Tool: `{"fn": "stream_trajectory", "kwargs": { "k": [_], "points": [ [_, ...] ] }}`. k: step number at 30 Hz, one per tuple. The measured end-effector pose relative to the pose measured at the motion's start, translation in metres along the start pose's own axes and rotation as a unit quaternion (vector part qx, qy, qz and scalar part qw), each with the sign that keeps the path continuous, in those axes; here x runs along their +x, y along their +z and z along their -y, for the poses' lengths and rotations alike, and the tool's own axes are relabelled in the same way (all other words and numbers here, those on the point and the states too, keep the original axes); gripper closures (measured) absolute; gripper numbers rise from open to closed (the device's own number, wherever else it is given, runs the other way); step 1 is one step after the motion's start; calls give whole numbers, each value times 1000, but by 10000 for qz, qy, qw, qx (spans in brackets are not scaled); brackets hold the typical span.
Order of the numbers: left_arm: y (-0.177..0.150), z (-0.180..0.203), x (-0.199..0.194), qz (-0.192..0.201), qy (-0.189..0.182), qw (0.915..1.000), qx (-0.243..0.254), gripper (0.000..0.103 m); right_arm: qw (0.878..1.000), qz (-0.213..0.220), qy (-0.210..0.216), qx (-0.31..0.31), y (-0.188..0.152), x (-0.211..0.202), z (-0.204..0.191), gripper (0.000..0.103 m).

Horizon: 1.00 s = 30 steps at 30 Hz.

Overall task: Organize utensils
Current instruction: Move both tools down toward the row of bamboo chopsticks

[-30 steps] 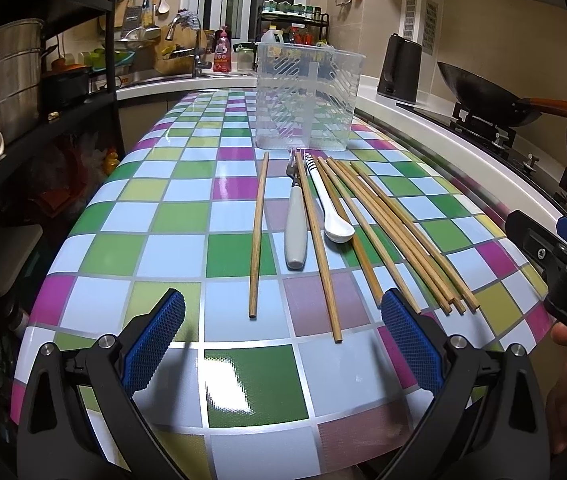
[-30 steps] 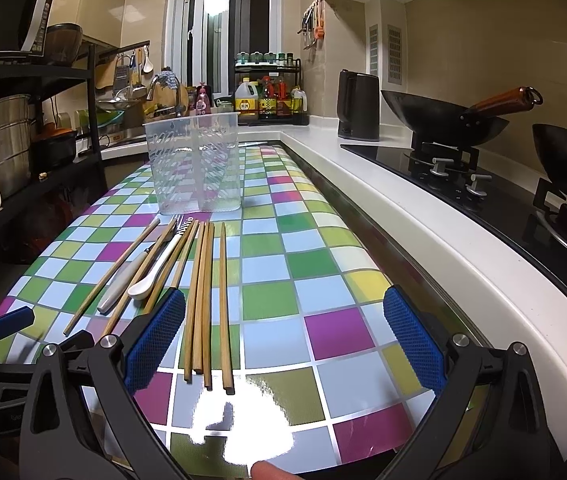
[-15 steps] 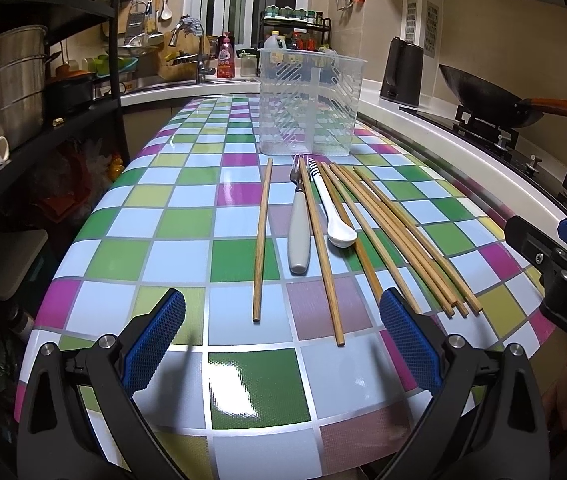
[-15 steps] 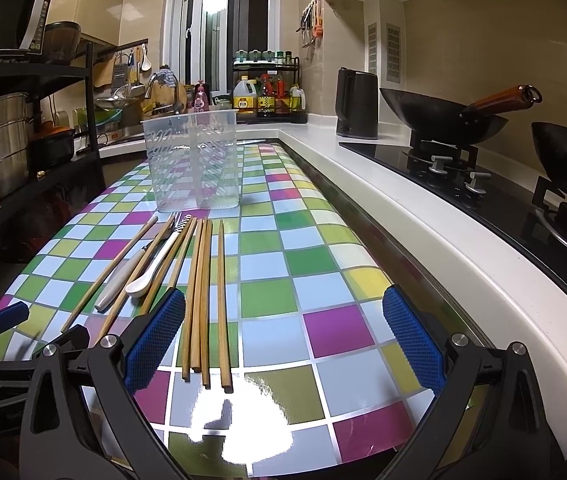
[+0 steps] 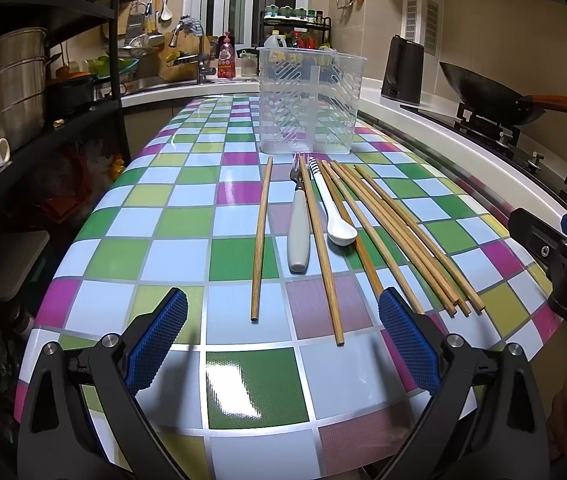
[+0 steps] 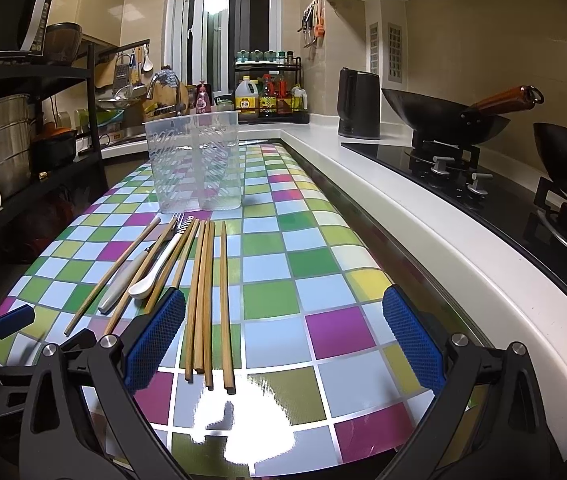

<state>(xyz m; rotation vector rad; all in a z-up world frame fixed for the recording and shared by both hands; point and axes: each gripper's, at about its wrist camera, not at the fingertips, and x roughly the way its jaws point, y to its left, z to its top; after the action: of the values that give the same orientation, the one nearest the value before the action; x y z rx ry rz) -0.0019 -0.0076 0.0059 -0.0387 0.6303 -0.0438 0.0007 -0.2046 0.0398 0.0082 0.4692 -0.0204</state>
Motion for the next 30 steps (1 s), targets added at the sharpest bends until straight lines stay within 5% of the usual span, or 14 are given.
{"fn": "stream_trajectory", "kwargs": {
  "k": [8,13,22,30],
  "points": [
    [0,1,-1,0,-20,10000,-8,13,10000,-39,-4,-56,0,1,-1,7],
    [-1,4,3,-73,64,10000,18,24,10000,-67,-11,-37,-1,2,-1,7],
    [-2,-2,7,-221,54,9996,-168,35,9981,-538,293,4,-6,18,-1,39],
    [-2,-5,9,-272,99,9993,-237,35,9963,-768,388,-36,-10,29,-6,52]
  ]
}}
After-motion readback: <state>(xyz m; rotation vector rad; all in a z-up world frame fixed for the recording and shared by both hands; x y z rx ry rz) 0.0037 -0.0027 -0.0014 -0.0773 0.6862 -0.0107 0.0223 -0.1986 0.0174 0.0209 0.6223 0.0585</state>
